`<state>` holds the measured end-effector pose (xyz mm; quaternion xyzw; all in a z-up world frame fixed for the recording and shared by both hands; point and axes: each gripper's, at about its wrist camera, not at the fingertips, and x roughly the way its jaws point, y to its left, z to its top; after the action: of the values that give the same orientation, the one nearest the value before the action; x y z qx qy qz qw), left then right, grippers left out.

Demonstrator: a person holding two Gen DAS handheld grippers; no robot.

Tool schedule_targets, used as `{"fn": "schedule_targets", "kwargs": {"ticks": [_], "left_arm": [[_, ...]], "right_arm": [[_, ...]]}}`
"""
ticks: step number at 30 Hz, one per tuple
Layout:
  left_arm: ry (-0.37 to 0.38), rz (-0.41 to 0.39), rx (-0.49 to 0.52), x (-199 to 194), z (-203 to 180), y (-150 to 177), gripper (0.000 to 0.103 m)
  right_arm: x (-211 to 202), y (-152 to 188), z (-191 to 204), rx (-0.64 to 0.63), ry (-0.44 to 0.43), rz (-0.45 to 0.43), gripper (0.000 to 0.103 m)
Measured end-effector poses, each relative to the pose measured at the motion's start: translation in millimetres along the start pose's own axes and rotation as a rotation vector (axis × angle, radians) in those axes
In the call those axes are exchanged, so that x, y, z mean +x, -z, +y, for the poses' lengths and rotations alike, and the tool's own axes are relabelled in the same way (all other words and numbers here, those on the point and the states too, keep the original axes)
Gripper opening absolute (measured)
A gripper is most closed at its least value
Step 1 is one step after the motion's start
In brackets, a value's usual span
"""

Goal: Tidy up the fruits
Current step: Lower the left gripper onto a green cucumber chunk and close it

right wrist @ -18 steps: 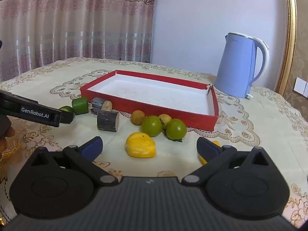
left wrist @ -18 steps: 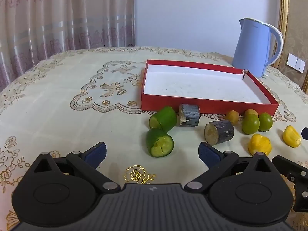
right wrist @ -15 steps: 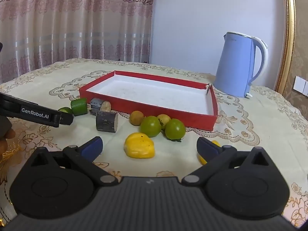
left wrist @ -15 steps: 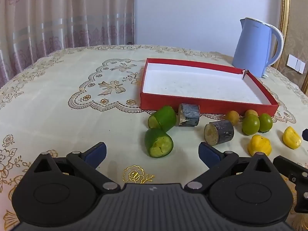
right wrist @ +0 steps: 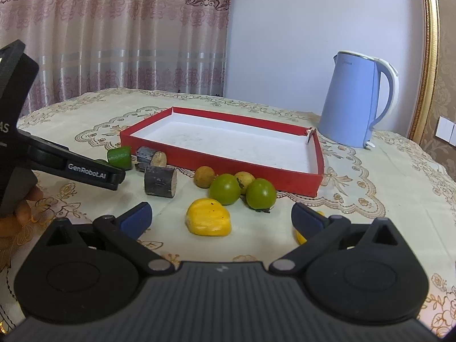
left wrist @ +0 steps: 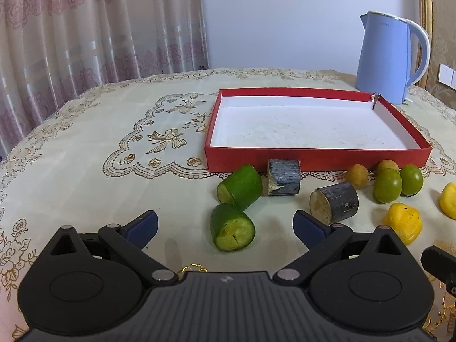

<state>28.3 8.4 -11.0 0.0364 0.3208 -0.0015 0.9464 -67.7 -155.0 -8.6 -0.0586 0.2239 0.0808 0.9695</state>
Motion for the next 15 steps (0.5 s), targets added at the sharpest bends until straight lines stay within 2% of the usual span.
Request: {"fn": "schedule_targets", "kwargs": {"ticks": [11, 15], "left_arm": [[-0.022, 0.022, -0.009, 9.2, -0.6, -0.5, 0.101], [-0.023, 0.038, -0.008, 12.5, 0.1, -0.4, 0.095]], "right_arm": [[1.4, 3.6, -0.8, 0.026, -0.013, -0.018, 0.103], [1.5, 3.5, -0.2, -0.001, 0.003, -0.004, 0.103]]}}
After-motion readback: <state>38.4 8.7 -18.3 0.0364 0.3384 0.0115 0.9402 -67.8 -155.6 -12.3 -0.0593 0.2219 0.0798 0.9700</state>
